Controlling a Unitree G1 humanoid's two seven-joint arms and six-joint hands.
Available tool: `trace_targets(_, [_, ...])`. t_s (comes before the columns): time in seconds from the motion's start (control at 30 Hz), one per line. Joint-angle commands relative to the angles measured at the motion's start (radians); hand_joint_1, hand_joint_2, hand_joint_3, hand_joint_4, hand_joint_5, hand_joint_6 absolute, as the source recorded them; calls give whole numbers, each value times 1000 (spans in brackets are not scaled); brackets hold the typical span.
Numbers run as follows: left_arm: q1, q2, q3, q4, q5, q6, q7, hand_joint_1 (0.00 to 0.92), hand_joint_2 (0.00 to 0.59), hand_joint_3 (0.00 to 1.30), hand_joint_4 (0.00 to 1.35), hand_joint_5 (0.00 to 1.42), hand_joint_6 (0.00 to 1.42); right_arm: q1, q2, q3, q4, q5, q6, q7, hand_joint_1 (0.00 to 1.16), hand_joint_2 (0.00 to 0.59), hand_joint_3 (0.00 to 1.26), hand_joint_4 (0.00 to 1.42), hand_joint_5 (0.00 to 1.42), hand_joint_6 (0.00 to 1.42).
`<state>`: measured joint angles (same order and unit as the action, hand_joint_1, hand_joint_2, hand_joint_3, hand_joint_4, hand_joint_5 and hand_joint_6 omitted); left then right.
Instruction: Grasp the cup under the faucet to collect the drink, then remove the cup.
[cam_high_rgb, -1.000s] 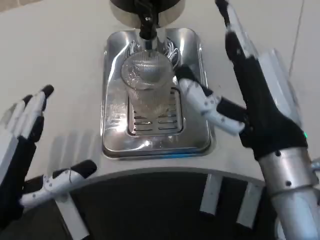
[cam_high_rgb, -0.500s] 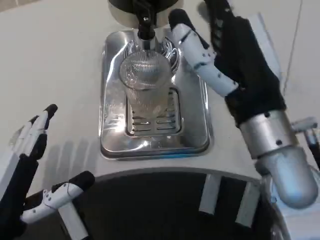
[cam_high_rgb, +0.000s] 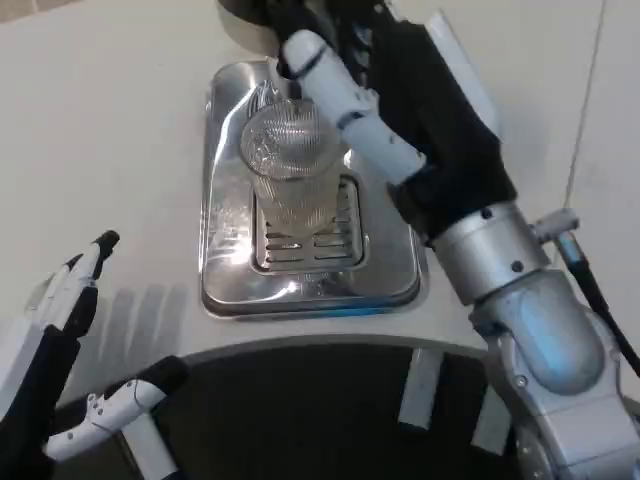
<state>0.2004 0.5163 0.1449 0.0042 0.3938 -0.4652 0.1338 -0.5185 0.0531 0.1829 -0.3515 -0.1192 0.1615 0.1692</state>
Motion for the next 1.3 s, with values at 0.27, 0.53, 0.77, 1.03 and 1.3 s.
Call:
trace_targets(0.27, [4, -8, 19, 37, -10, -10, 0, 0, 89, 0, 0, 0, 0, -46, 46, 16, 121, 14, -43, -50, 333, 490, 0, 0, 0, 0])
trace_targets(0.53, [0, -9, 23, 56, -10, -17, 2, 0, 87, 0, 0, 0, 0, -66, 49, 34, 132, 49, -38, -17, 272, 480, 0, 0, 0, 0])
trace_targets(0.77, [-6, -13, 17, 66, -1, -25, 6, 0, 87, 0, 0, 0, 0, -96, 15, 76, 121, 27, -7, 22, 232, 490, 0, 0, 0, 0])
trace_targets(1.03, [-9, -17, 22, 77, -3, -28, 9, 0, 85, 0, 0, 0, 0, -131, -18, 139, 119, -22, 81, 58, 147, 474, 0, 0, 0, 0])
trace_targets(1.3, [-13, -17, 16, 74, 24, -19, 20, 0, 71, 0, 0, 0, 0, -236, -109, 243, 94, -232, 201, 103, 2, 446, 0, 0, 0, 0])
